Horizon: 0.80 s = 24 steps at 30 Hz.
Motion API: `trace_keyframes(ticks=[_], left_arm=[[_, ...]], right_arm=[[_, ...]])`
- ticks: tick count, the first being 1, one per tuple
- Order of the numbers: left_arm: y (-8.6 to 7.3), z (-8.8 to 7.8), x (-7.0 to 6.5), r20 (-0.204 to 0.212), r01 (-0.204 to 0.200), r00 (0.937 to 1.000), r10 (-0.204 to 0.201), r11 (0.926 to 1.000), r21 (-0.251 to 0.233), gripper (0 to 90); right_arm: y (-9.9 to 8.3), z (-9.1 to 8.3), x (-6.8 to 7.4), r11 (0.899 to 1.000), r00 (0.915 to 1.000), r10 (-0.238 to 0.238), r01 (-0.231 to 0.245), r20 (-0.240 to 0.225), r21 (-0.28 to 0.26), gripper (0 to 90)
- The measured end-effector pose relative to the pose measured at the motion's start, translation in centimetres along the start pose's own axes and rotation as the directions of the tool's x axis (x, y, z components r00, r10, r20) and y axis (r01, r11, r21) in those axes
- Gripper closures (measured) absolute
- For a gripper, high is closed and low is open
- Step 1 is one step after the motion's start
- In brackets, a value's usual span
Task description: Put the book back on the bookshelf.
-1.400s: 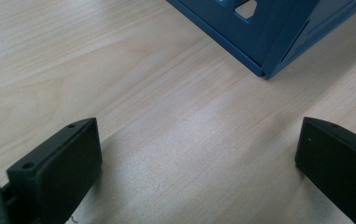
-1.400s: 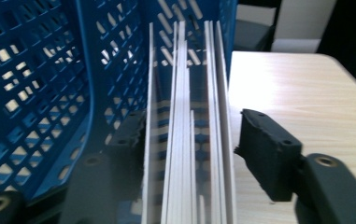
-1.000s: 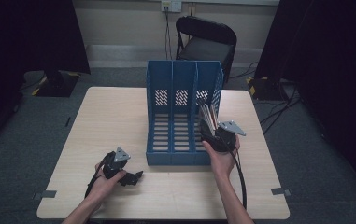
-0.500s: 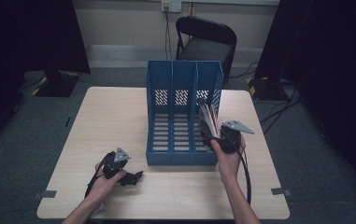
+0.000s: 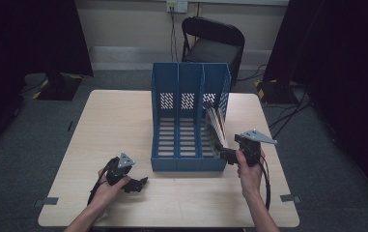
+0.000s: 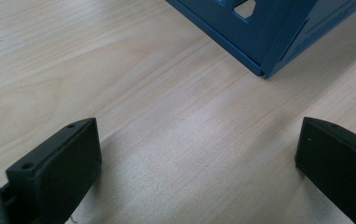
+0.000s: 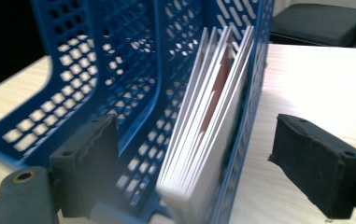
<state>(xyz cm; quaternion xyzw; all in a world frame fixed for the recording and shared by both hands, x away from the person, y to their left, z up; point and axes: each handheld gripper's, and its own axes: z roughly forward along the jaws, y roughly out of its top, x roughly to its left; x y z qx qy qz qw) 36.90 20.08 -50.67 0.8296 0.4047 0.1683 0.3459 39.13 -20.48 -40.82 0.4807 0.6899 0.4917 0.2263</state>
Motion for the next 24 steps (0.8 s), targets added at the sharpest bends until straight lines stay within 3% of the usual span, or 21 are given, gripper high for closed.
trace_keyframes(ticks=[4, 12, 14, 17, 20, 24], left_arm=[[0.0, 0.0, 0.0, 0.000, 0.000, 1.0000, 0.000, 1.0000, 0.000, 0.0], [0.0, 0.0, 0.0, 0.002, 0.003, 1.0000, -0.003, 1.0000, -0.002, 0.0], [0.0, 0.0, 0.1, 0.007, -0.002, 1.0000, 0.002, 1.0000, -0.002, 0.0], [-0.1, 0.0, 0.1, 0.012, -0.007, 0.9999, 0.007, 1.0000, -0.003, 0.0], [-0.1, 0.0, 0.1, 0.012, -0.007, 0.9999, 0.007, 1.0000, -0.003, 0.0], [-0.1, 0.0, 0.1, 0.010, -0.006, 0.9999, 0.006, 1.0000, -0.004, 0.0]], right_arm=[[-0.6, -1.1, -0.4, 1.000, 0.9993, 0.021, -0.020, -0.031, 0.017, 13.9], [-1.9, -2.7, -0.2, 0.998, 0.9989, -0.024, 0.026, -0.040, 0.055, 14.0], [-2.4, -3.1, 0.0, 0.997, 0.9978, -0.032, 0.035, -0.059, 0.063, 14.0], [-3.5, -3.4, -0.1, 0.995, 0.9901, 0.023, -0.010, -0.138, 0.097, 14.0], [-4.7, -3.6, 0.4, 0.989, 0.9924, -0.048, 0.063, -0.113, 0.133, 14.0], [-6.3, -3.3, 0.8, 0.978, 0.9848, -0.055, 0.086, -0.165, 0.190, 14.0]])
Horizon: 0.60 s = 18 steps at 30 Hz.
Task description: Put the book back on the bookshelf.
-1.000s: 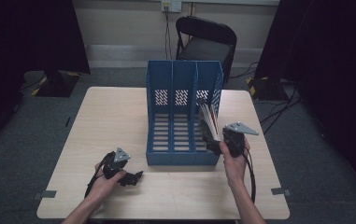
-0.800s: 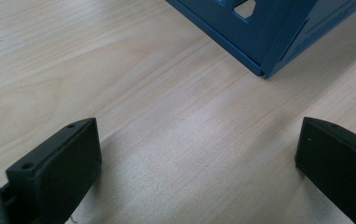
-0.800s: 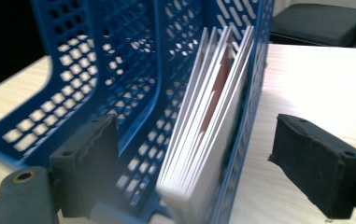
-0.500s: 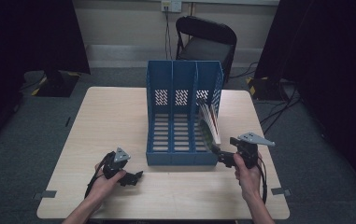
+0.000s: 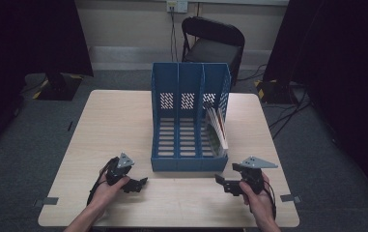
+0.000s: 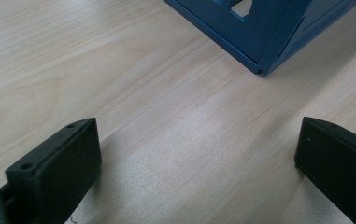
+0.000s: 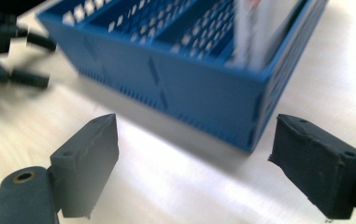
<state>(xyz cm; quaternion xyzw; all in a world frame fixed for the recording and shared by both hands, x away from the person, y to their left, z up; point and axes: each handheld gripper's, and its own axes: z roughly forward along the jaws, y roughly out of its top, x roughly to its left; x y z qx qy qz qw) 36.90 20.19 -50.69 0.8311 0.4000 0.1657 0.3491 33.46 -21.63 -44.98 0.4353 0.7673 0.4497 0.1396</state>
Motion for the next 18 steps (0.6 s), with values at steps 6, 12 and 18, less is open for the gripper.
trace_keyframes(ticks=[6, 12, 18], left_arm=[[0.0, 0.0, -0.1, -0.003, 0.003, 1.0000, -0.003, 1.0000, 0.001, 0.0], [0.0, 0.0, -0.1, -0.004, 0.003, 1.0000, -0.003, 1.0000, 0.001, 0.0], [0.0, 0.0, -0.1, -0.006, 0.008, 1.0000, -0.008, 1.0000, 0.000, 0.0]], right_arm=[[-2.0, 1.3, 0.5, 0.996, 0.9984, -0.053, 0.054, -0.020, 0.070, 14.2], [-3.0, 2.7, 1.4, 0.989, 0.9957, -0.086, 0.090, -0.033, 0.117, 14.3], [-3.4, 3.9, 2.0, 0.978, 0.9909, -0.134, 0.130, 0.011, 0.163, 15.5]])
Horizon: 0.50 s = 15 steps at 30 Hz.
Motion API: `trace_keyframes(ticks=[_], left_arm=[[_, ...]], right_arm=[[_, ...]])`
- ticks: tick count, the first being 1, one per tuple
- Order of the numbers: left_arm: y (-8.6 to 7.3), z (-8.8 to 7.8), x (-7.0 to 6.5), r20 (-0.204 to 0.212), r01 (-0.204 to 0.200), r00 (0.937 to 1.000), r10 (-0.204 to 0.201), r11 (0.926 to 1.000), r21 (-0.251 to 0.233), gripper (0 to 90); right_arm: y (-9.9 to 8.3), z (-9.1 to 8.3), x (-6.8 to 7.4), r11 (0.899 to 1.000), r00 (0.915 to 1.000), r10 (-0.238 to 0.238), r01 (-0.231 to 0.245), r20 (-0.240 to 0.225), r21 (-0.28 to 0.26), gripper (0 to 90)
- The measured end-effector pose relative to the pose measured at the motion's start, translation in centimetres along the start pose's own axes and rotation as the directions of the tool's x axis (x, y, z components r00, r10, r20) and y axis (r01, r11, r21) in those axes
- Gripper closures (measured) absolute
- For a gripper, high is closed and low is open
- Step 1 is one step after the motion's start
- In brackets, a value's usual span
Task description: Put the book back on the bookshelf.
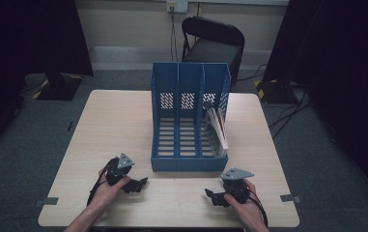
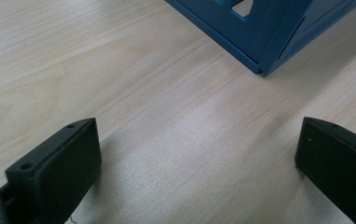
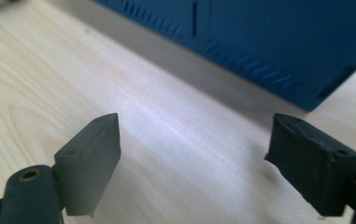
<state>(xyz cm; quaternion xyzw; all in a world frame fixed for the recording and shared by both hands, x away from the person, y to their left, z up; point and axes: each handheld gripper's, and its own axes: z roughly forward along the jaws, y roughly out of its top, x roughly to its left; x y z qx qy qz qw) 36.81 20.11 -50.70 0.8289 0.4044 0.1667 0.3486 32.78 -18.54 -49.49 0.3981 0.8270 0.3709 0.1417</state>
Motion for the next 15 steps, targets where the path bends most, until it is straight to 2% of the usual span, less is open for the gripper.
trace_keyframes(ticks=[3, 7, 15], left_arm=[[-0.01, -0.01, -0.03, -0.002, 0.002, 1.0000, -0.002, 1.0000, 0.000, 0.0], [0.02, 0.01, -0.02, -0.003, -0.002, 1.0000, 0.002, 1.0000, 0.001, 0.0], [0.08, 0.07, -0.06, -0.004, -0.001, 1.0000, 0.001, 1.0000, 0.001, 0.0]], right_arm=[[-0.21, 0.65, 0.17, 1.000, 0.9999, -0.014, 0.014, 0.004, 0.027, 13.3], [-0.57, 1.11, 0.66, 0.998, 0.9977, -0.057, 0.057, 0.037, -0.006, 11.9], [-0.55, 1.15, 0.75, 0.999, 0.9977, -0.049, 0.050, 0.047, -0.006, 11.7]])
